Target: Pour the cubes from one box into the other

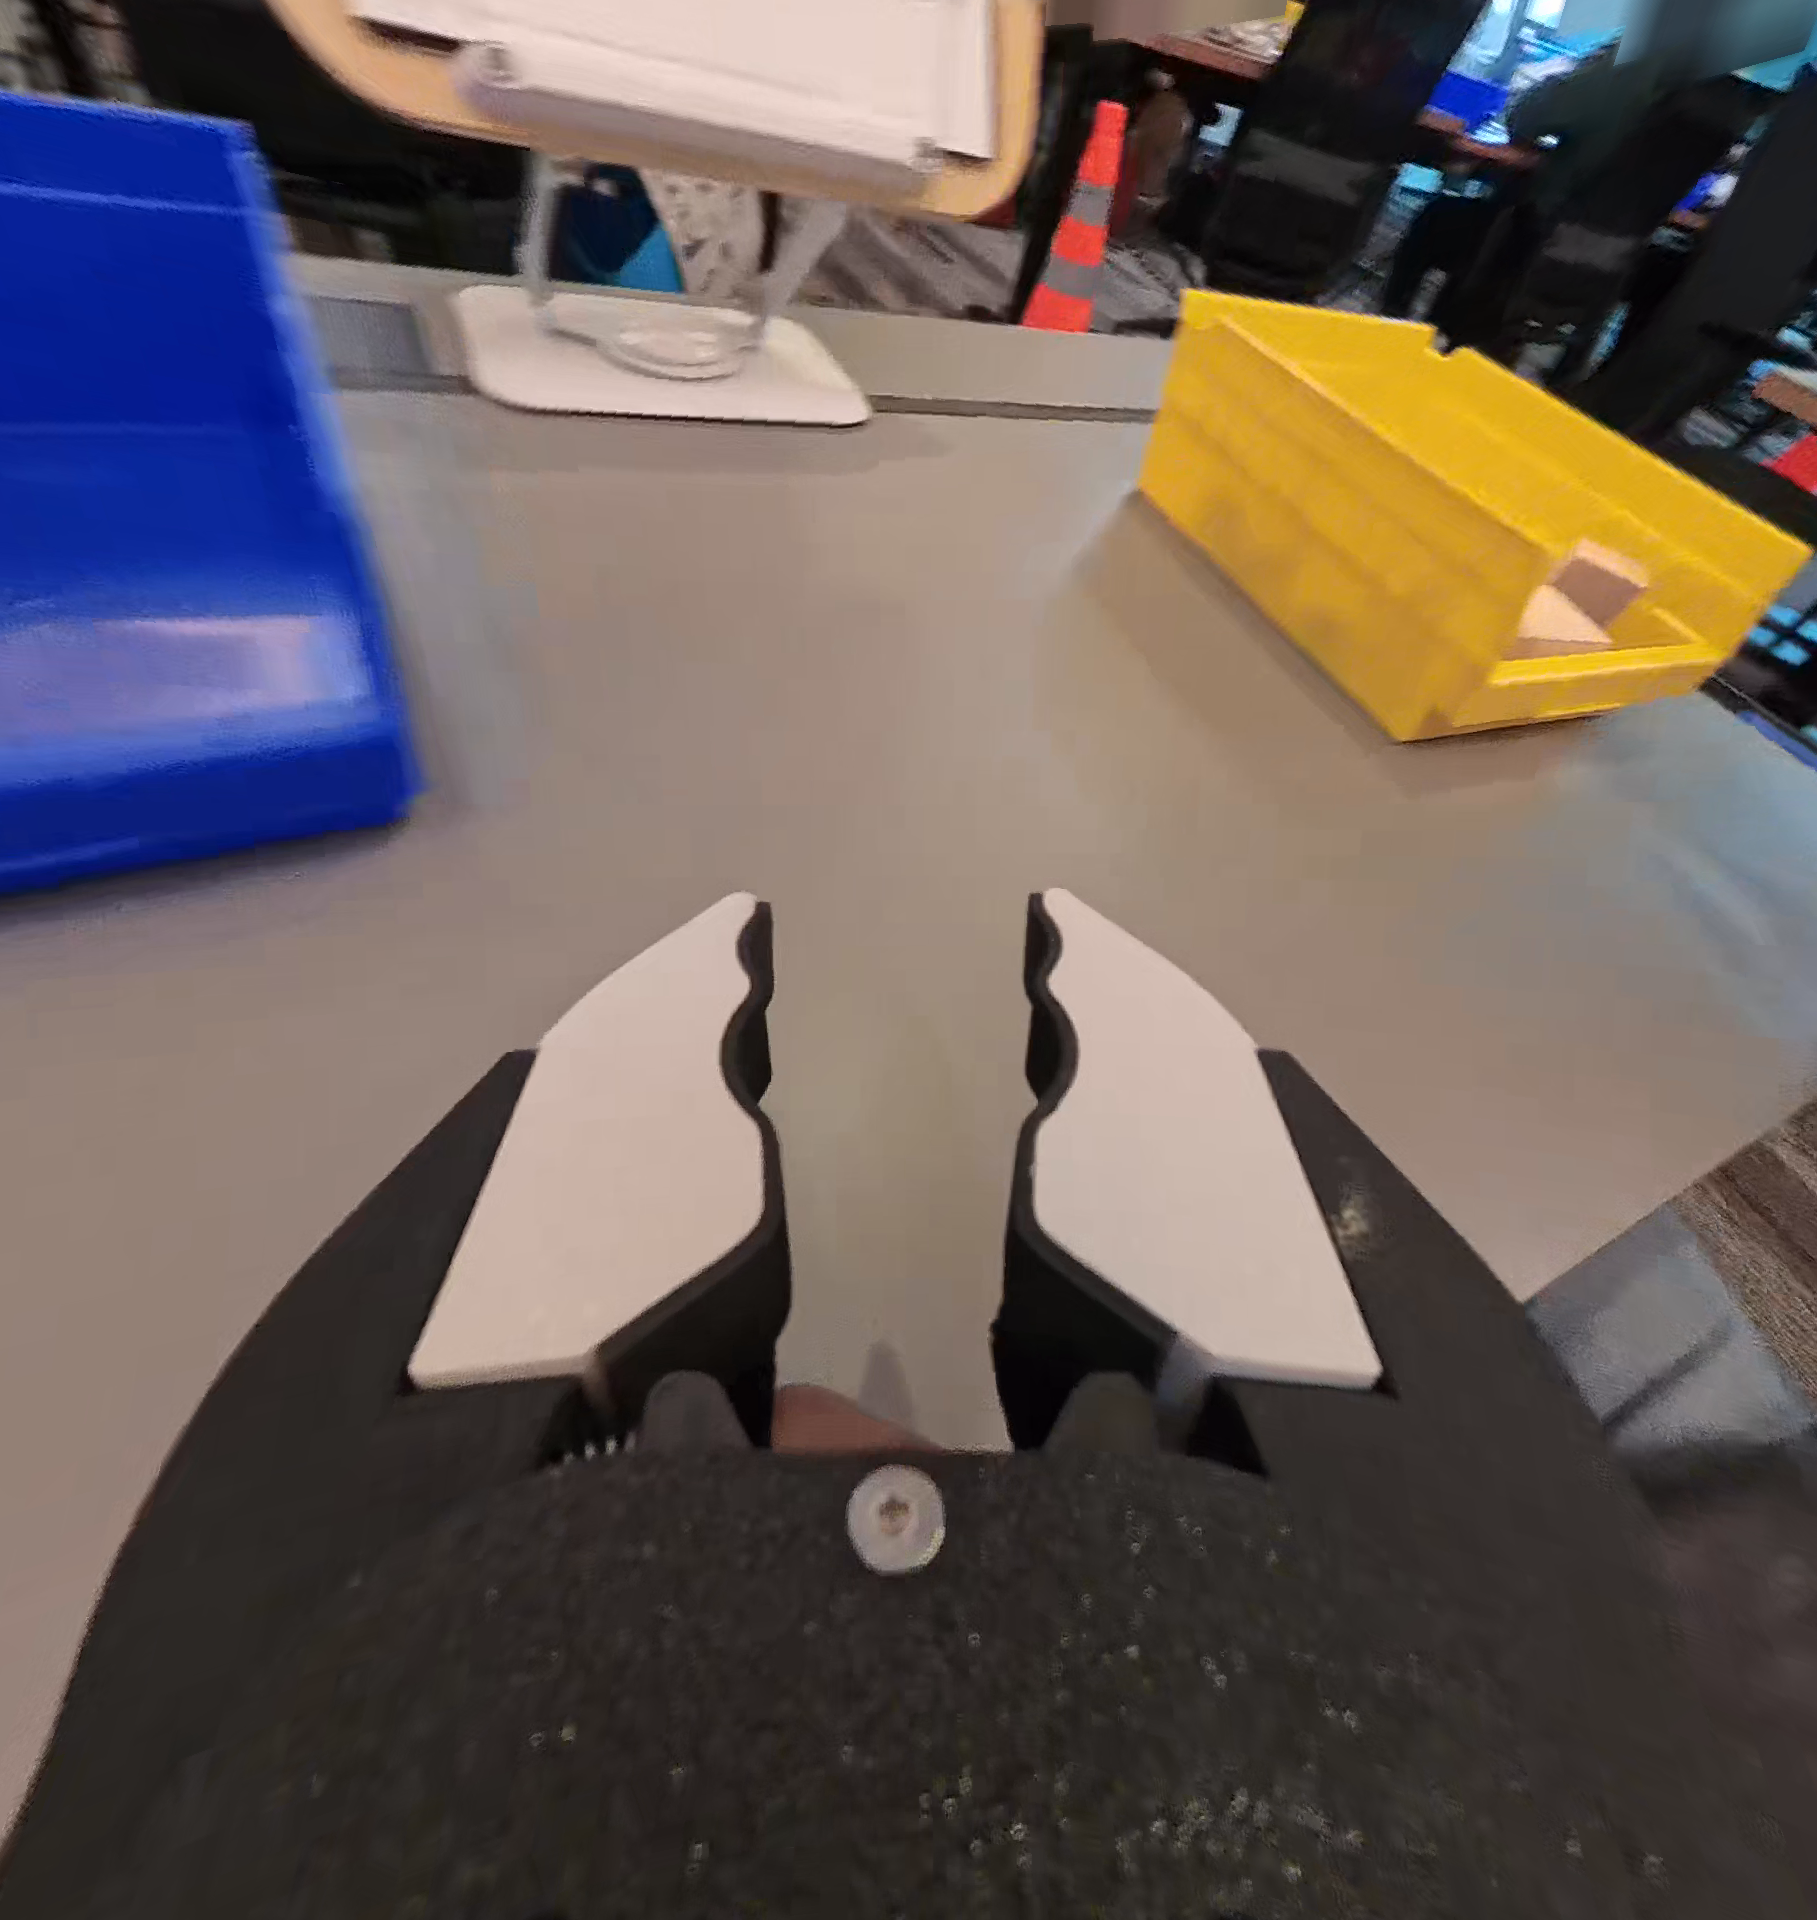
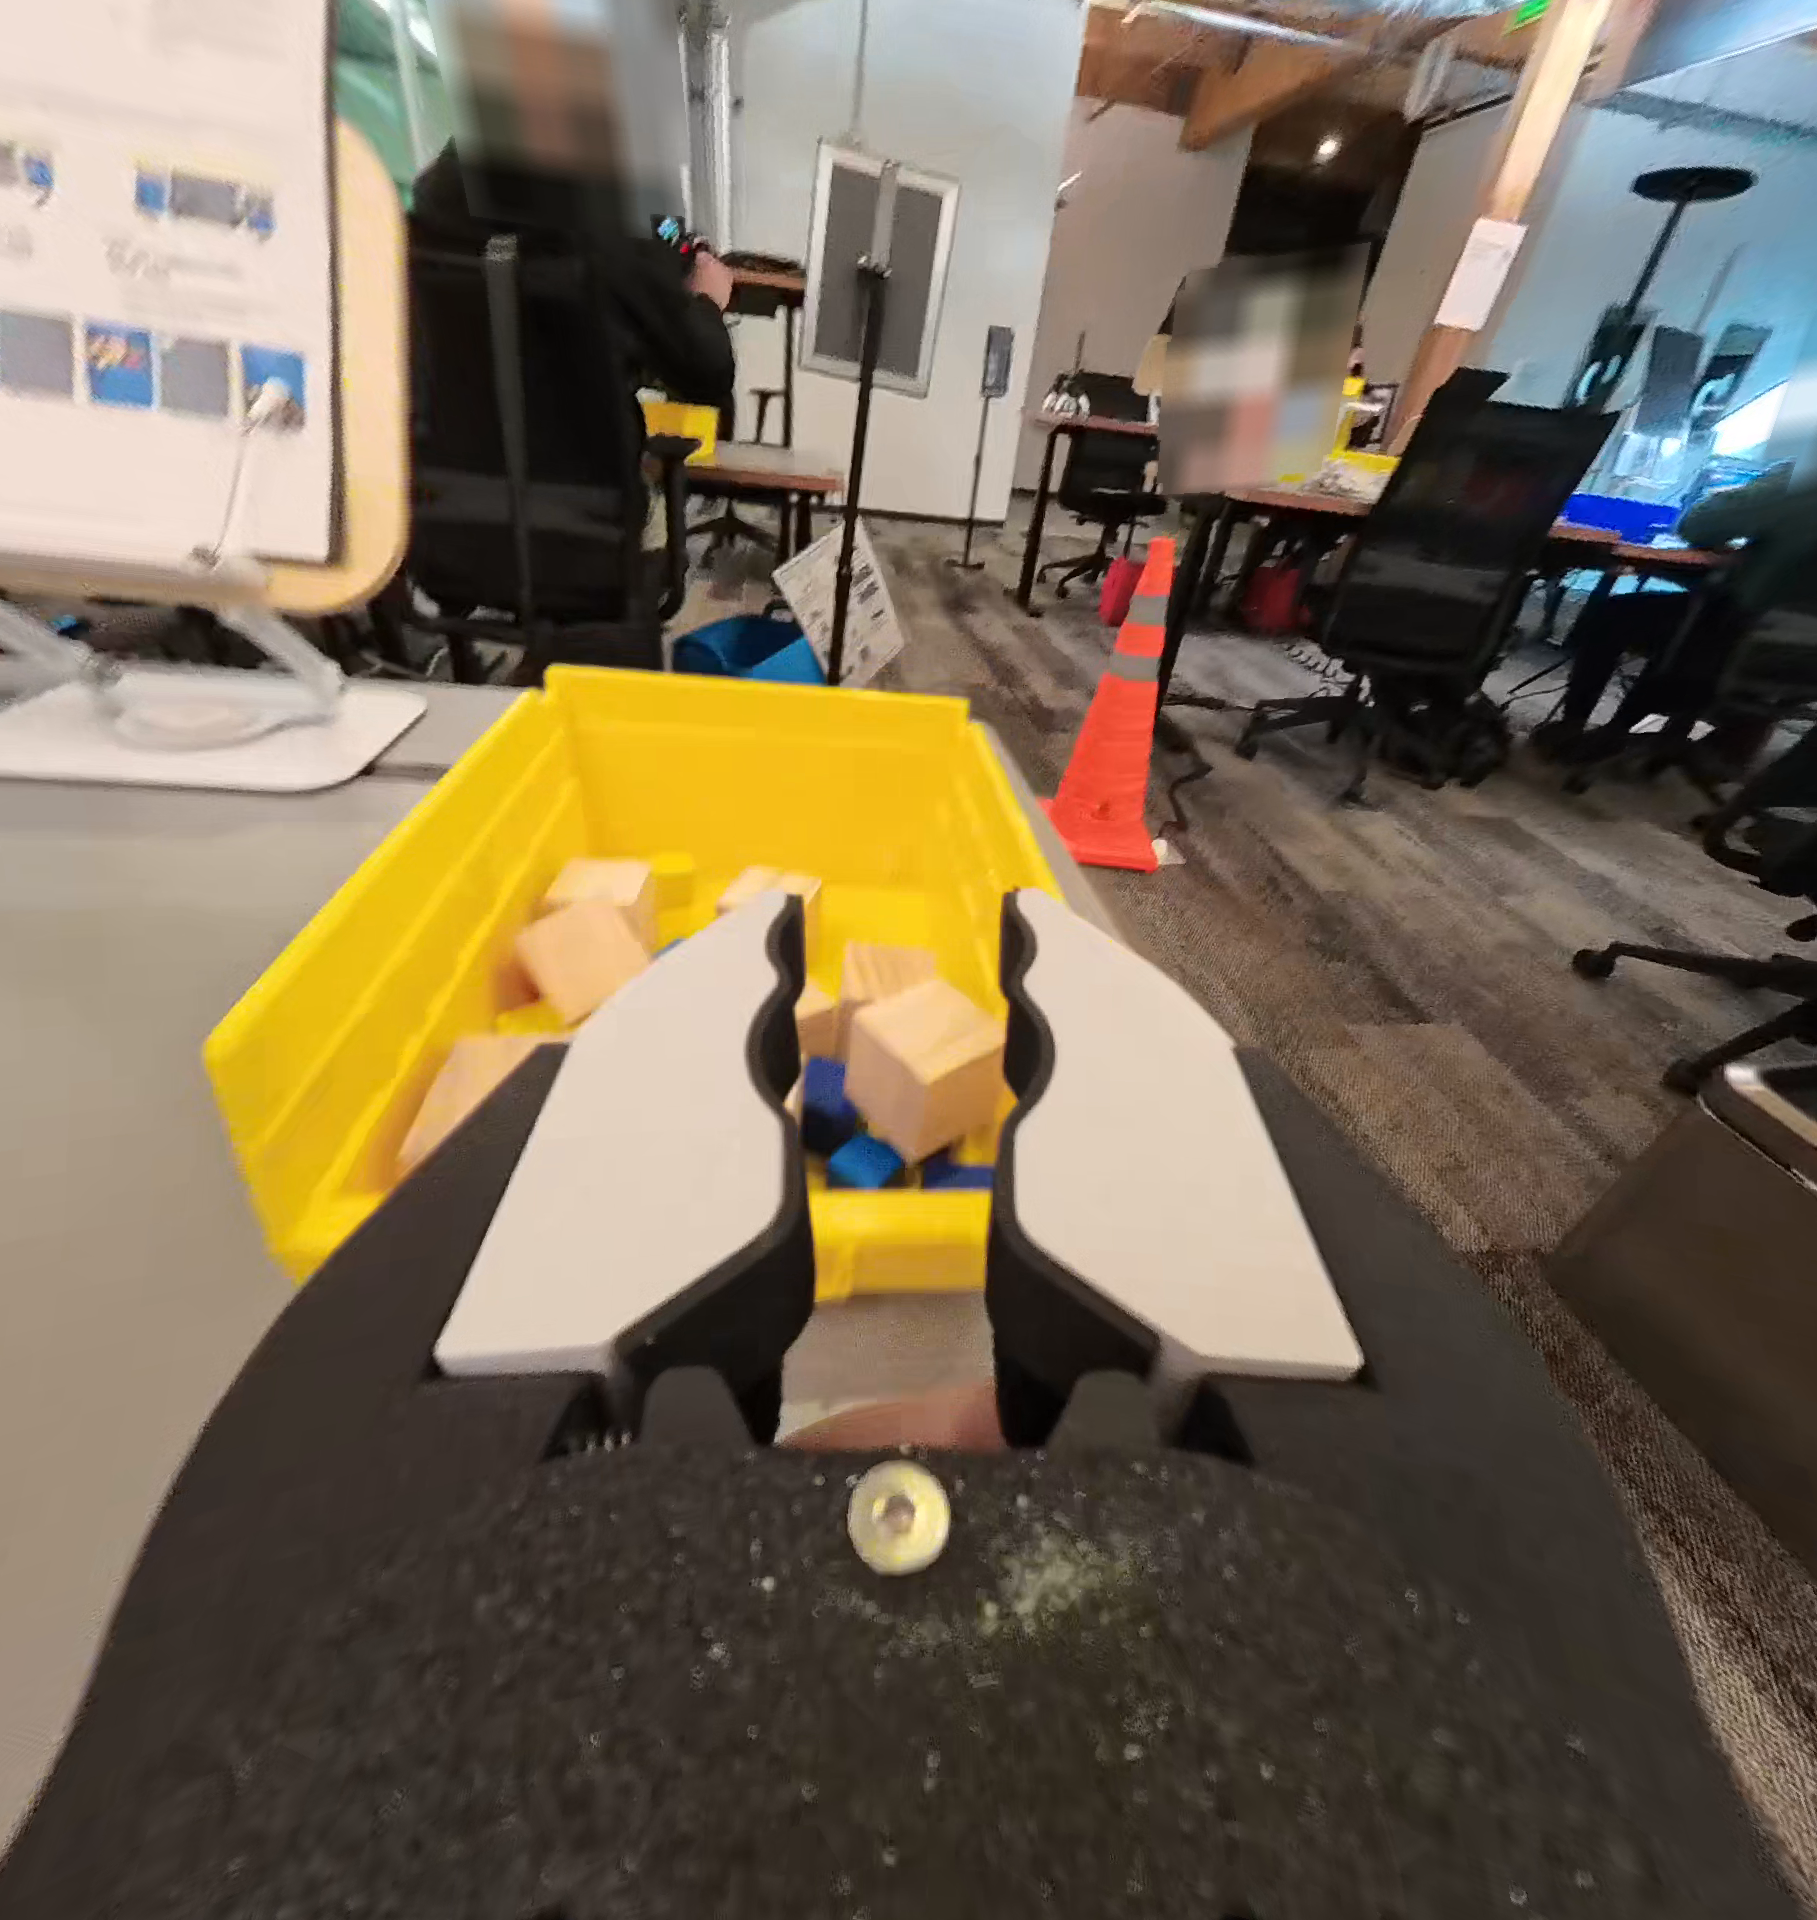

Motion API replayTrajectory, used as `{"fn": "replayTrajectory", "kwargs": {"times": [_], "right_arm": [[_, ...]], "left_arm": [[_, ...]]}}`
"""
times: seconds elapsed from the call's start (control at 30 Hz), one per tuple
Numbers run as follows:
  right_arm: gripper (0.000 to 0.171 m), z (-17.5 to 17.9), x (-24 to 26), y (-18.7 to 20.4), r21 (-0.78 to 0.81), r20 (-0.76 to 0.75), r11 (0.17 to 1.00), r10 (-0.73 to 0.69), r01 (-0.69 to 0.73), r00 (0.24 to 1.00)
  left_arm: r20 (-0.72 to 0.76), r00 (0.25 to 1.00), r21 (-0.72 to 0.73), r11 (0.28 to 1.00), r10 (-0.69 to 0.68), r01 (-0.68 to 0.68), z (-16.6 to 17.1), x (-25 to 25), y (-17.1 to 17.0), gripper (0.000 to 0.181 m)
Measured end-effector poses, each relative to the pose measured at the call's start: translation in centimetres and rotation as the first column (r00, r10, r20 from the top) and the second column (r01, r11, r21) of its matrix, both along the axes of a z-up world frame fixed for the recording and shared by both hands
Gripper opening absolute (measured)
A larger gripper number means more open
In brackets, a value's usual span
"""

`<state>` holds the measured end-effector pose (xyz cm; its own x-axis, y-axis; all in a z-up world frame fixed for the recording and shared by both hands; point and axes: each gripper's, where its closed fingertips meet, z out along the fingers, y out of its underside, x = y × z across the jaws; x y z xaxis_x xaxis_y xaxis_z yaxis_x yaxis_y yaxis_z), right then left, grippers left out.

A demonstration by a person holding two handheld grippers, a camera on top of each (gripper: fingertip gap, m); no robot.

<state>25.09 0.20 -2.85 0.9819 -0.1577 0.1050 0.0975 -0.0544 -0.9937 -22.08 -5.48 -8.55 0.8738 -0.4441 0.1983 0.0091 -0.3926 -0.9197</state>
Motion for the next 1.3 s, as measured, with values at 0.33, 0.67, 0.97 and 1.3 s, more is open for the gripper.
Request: {"fn": "replayTrajectory", "kwargs": {"times": [0.33,0.67,0.97,1.3], "right_arm": [[0.043,-2.5,6.3,1.8,-0.071,-0.109,0.997,-0.024,0.016,0.994],[0.053,-7.1,5.4,3.7,-0.213,-0.344,0.972,0.026,-0.105,0.939],[0.003,-8.9,4.1,3.7,-0.331,-0.331,0.943,-0.084,-0.032,0.940],[0.003,-4.5,-8.0,3.2,-0.207,-0.300,0.973,0.039,-0.104,0.953]], "left_arm": [[0.017,0.948,-0.095,0.943,-0.319,0.319,-1.2,29.5,4.7,0.065],[-0.199,0.978,-0.125,0.991,-0.067,0.042,-4.1,34.8,13.8,0.025],[-0.217,0.975,-0.115,0.991,0.044,-0.070,-3.9,32.0,11.6,0.006],[-0.207,0.968,-0.033,0.988,0.140,-0.150,0.2,19.8,9.4,0.005]]}}
